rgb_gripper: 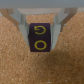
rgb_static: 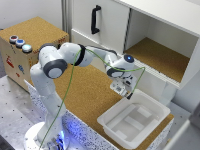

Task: Put the purple object on the table

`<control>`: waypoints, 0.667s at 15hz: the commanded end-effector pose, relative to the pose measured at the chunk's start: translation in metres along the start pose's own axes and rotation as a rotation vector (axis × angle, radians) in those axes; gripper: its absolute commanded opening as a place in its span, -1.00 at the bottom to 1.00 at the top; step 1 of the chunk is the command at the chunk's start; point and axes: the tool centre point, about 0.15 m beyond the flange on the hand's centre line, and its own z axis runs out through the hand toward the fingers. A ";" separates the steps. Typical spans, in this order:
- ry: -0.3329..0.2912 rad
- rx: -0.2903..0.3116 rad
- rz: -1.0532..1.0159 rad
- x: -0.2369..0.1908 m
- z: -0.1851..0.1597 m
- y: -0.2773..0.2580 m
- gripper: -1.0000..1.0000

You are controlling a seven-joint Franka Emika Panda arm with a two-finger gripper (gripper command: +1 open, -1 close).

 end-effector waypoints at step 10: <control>0.102 -0.165 0.111 0.029 -0.023 -0.014 1.00</control>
